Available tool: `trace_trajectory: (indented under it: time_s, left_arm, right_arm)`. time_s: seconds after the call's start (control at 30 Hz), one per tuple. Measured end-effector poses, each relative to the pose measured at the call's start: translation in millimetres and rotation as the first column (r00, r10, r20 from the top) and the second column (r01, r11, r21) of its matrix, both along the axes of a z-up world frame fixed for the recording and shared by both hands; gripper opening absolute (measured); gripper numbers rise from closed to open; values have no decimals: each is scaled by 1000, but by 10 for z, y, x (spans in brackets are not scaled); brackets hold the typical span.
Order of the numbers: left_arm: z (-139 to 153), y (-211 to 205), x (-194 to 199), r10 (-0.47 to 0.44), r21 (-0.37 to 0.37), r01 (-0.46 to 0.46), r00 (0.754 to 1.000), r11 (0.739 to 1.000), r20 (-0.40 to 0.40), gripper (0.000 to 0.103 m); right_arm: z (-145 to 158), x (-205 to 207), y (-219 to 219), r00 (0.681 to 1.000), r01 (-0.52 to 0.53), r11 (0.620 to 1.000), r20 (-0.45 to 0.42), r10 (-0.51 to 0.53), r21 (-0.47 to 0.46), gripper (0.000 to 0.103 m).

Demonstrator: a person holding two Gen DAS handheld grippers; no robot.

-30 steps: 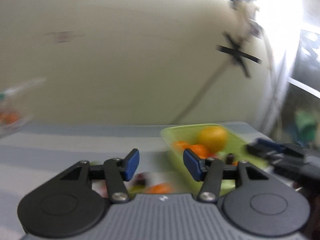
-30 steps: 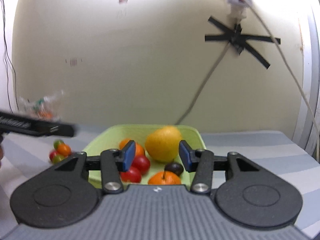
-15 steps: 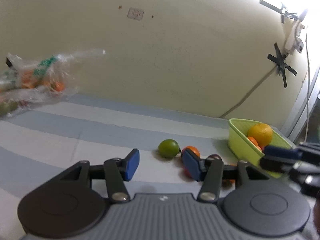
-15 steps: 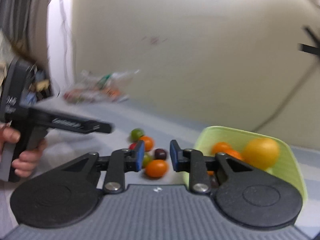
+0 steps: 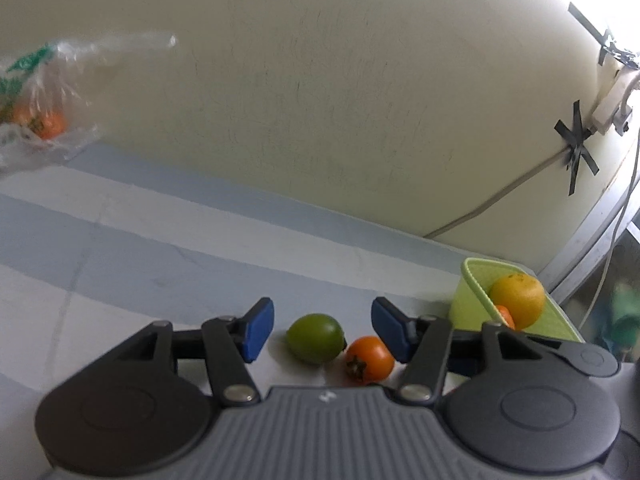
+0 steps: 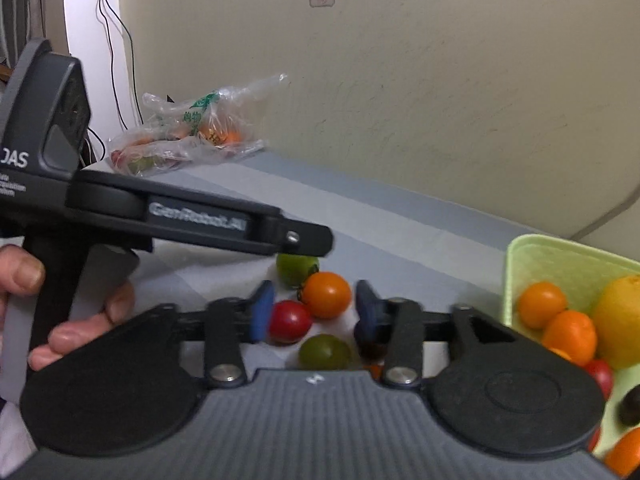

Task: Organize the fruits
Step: 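Grasp a green tomato with the left tool while the right tool grasps a red tomato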

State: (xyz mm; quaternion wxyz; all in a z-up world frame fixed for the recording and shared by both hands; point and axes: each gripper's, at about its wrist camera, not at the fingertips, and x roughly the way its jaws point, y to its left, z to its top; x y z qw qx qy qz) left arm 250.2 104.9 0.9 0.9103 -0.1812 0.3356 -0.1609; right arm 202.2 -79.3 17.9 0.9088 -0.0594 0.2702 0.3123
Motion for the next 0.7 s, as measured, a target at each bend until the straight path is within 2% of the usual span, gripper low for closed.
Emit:
trace_trajectory:
  time_s: [0.13,0.2,0.23,0.5,0.6,0.7]
  left_arm:
    - [-54,-33,-28,-18,11,18,1000,1000,6,44]
    - [-38,-46,-64,-9,23,9,1000,1000,16,31]
    - [-32,-40,-73,1,33,-1,1000,999,11,31]
    - [-19,106,-202,49,-55,-49,999,997,0,31]
    - [-49,157,-208,75,-78,-76,997,994,-15,31]
    - [-63,192,-219,93,-94,-95,995,991,-26,30]
  right_arm:
    - [-58,54,49,1000,-3,1000,-12,3,14,52]
    - [-68,81,47,1000,-1,1000,-17,1,24,53]
    - [-72,94,47,1000,2,1000,-22,-2,26,53]
    - [-97,176,-77,995,50,994,-96,-40,99,53]
    - [-105,201,16,995,49,996,-87,-42,81,58]
    - [-119,187,74,998,33,998,-49,-31,44,59]
